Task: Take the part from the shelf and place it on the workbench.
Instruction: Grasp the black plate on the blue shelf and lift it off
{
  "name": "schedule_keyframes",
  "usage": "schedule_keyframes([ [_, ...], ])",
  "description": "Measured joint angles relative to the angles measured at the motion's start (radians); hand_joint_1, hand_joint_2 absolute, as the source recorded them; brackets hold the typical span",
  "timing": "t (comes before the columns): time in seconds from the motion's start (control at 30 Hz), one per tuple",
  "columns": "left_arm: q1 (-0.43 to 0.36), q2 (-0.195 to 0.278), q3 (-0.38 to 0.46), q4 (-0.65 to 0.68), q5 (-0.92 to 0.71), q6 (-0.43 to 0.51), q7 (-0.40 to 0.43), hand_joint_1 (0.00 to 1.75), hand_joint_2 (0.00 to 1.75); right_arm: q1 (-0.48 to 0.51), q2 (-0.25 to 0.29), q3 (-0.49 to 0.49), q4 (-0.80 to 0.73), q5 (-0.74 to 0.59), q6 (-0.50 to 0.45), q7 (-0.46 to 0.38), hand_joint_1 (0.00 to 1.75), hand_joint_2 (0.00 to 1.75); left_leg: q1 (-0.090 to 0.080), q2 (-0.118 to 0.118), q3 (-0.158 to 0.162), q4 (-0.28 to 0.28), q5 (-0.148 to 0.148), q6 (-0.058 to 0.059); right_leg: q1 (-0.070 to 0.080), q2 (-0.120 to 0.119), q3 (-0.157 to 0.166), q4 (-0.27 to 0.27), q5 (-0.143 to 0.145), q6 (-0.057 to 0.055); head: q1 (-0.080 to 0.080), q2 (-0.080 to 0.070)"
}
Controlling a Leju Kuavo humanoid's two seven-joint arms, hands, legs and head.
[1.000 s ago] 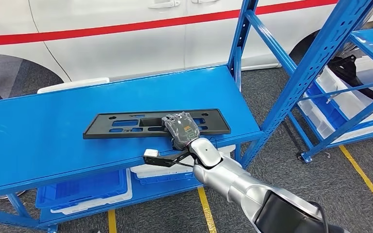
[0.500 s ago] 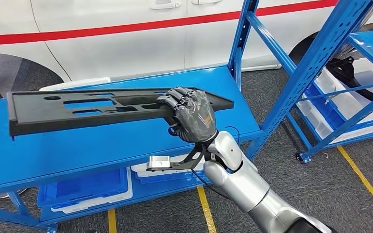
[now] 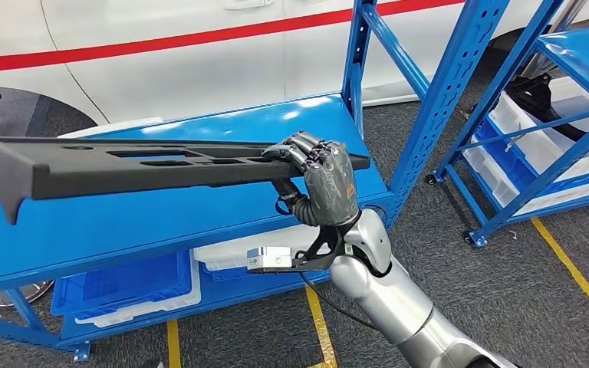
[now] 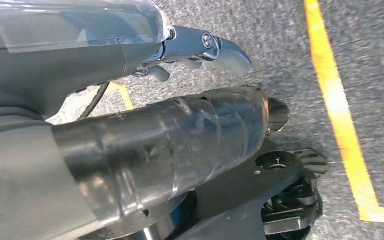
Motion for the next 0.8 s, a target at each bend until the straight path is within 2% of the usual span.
schedule_keyframes([
  [0.03, 0.0, 0.0, 0.0, 0.0, 0.0, 0.0, 0.0, 0.0, 0.0, -0.001, -0.007, 0.014, -0.002, -0.012, 0.0, 0.005, 1.75, 1.75, -0.002, 0.0, 0.036, -0.048, 0.027, 0.005, 0.002, 0.0, -0.009, 0.002, 0.007, 0.001, 0.0, 0.0],
  [0.1, -0.003, 0.002, 0.0, 0.0, 0.0, 0.001, 0.0, 0.0, 0.0, -0.003, -0.016, 0.033, -0.009, -0.02, 0.0, 0.01, 1.75, 1.75, -0.01, 0.001, 0.124, -0.182, 0.066, 0.019, 0.004, 0.0, -0.024, 0.006, 0.021, 0.006, 0.0, 0.0],
  [0.13, -0.004, 0.002, 0.0, 0.0, 0.0, 0.001, 0.0, 0.0, 0.0, -0.004, -0.02, 0.04, -0.012, -0.021, 0.0, 0.01, 1.75, 1.75, -0.015, 0.001, 0.151, -0.23, 0.074, 0.024, 0.004, -0.001, -0.028, 0.006, 0.028, 0.012, 0.0, 0.0],
  [0.17, -0.005, 0.003, 0.0, -0.001, 0.0, 0.002, 0.0, 0.0, 0.0, -0.005, -0.022, 0.046, -0.015, -0.022, 0.0, 0.01, 1.75, 1.75, -0.019, 0.001, 0.164, -0.257, 0.075, 0.026, 0.003, -0.002, -0.03, 0.005, 0.036, 0.018, 0.0, 0.0],
  [0.23, -0.005, 0.003, 0.0, -0.001, 0.0, 0.002, 0.0, 0.0, 0.0, -0.007, -0.027, 0.058, -0.018, -0.024, -0.001, 0.01, 1.75, 1.75, -0.022, 0.0, 0.157, -0.269, 0.09, 0.03, 0.001, -0.003, -0.03, -0.004, 0.054, 0.033, 0.0, 0.0],
  [0.27, -0.005, 0.003, 0.0, -0.001, 0.0, 0.002, 0.0, 0.0, 0.0, -0.008, -0.03, 0.062, -0.019, -0.025, -0.001, 0.011, 1.75, 1.75, -0.02, 0.003, 0.154, -0.275, 0.101, 0.035, 0.0, -0.002, -0.033, -0.005, 0.052, 0.039, 0.0, 0.0],
  [0.3, -0.006, 0.002, 0.0, -0.001, 0.0, 0.002, 0.0, 0.0, 0.0, -0.01, -0.034, 0.065, -0.02, -0.025, -0.001, 0.011, 1.75, 1.75, -0.017, 0.005, 0.147, -0.28, 0.115, 0.042, 0.0, -0.001, -0.039, 0.006, 0.032, 0.045, 0.001, 0.0],
  [0.33, -0.006, 0.001, 0.0, -0.001, 0.0, 0.002, 0.0, 0.0, 0.0, -0.011, -0.039, 0.067, -0.021, -0.026, -0.001, 0.011, 1.75, 1.75, -0.014, 0.008, 0.137, -0.285, 0.13, 0.048, -0.001, 0.0, -0.05, 0.038, -0.008, 0.05, 0.001, 0.0],
  [0.4, -0.007, 0.001, 0.001, -0.001, 0.0, 0.002, 0.001, 0.0, 0.0, -0.012, -0.046, 0.072, -0.021, -0.026, -0.001, 0.011, 1.75, 1.75, -0.014, 0.01, 0.108, -0.284, 0.154, 0.055, -0.007, 0.0, -0.08, 0.157, -0.112, 0.06, 0.001, 0.0],
  [0.43, -0.006, 0.001, 0.001, -0.001, 0.0, 0.002, 0.001, 0.0, 0.0, -0.012, -0.049, 0.075, -0.021, -0.027, -0.001, 0.011, 1.75, 1.75, -0.014, 0.011, 0.092, -0.282, 0.165, 0.054, -0.009, 0.0, -0.091, 0.219, -0.144, 0.064, 0.001, 0.0],
  [0.47, -0.006, 0.001, 0.001, -0.001, 0.0, 0.002, 0.001, 0.0, 0.0, -0.012, -0.051, 0.078, -0.021, -0.027, -0.001, 0.011, 1.75, 1.75, -0.014, 0.011, 0.076, -0.28, 0.175, 0.053, -0.011, 0.0, -0.09, 0.26, -0.151, 0.067, 0.001, 0.0],
  [0.5, -0.006, 0.001, 0.001, -0.001, 0.0, 0.002, 0.001, 0.0, 0.0, -0.011, -0.053, 0.081, -0.021, -0.027, -0.001, 0.011, 1.75, 1.75, -0.014, 0.012, 0.06, -0.276, 0.184, 0.051, -0.012, 0.0, -0.074, 0.27, -0.138, 0.069, 0.001, 0.0],
  [0.53, -0.006, 0.001, 0.001, -0.001, 0.0, 0.002, 0.001, 0.0, 0.0, -0.012, -0.055, 0.084, -0.021, -0.03, -0.001, 0.012, 1.75, 1.75, -0.014, 0.012, 0.045, -0.272, 0.193, 0.049, -0.012, -0.001, -0.04, 0.244, -0.115, 0.068, 0.001, 0.0],
  [0.57, -0.006, 0.0, 0.001, -0.001, 0.0, 0.002, 0.001, 0.0, 0.0, -0.013, -0.056, 0.087, -0.022, -0.038, -0.001, 0.014, 1.75, 1.75, -0.014, 0.012, 0.031, -0.266, 0.2, 0.046, -0.012, 0.0, 0.01, 0.188, -0.096, 0.065, 0.001, 0.0],
  [0.63, -0.006, -0.001, 0.001, -0.001, 0.0, 0.002, 0.0, 0.0, 0.0, -0.02, -0.061, 0.099, -0.028, -0.072, -0.001, 0.026, 1.75, 1.75, -0.016, 0.011, 0.012, -0.257, 0.213, 0.037, -0.008, 0.0, 0.108, 0.055, -0.101, 0.053, 0.001, 0.0],
  [0.67, -0.007, -0.001, 0.001, -0.001, -0.001, 0.001, 0.0, 0.0, 0.0, -0.025, -0.067, 0.11, -0.034, -0.098, -0.002, 0.035, 1.75, 1.75, -0.016, 0.011, 0.008, -0.255, 0.219, 0.031, -0.004, 0.0, 0.135, 0.012, -0.111, 0.046, 0.001, 0.0],
  [0.7, -0.007, -0.001, 0.001, -0.001, -0.002, 0.001, -0.001, 0.0, 0.0, -0.029, -0.075, 0.123, -0.041, -0.123, -0.001, 0.044, 1.75, 1.75, -0.016, 0.011, 0.006, -0.256, 0.227, 0.025, -0.001, 0.001, 0.143, -0.007, -0.117, 0.04, 0.0, 0.0],
  [0.77, -0.005, -0.001, 0.001, -0.001, -0.003, 0.0, -0.002, 0.0, 0.0, -0.036, -0.092, 0.149, -0.055, -0.162, 0.0, 0.058, 1.75, 1.75, -0.014, 0.01, 0.002, -0.259, 0.235, 0.012, -0.001, -0.001, 0.133, -0.016, -0.099, 0.026, 0.001, 0.0],
  [0.8, -0.004, -0.001, 0.002, -0.001, -0.004, 0.0, -0.002, 0.0, 0.0, -0.039, -0.099, 0.16, -0.061, -0.174, 0.001, 0.062, 1.75, 1.75, -0.013, 0.009, -0.005, -0.25, 0.22, 0.007, -0.003, -0.003, 0.125, -0.02, -0.087, 0.017, 0.0, 0.0],
])
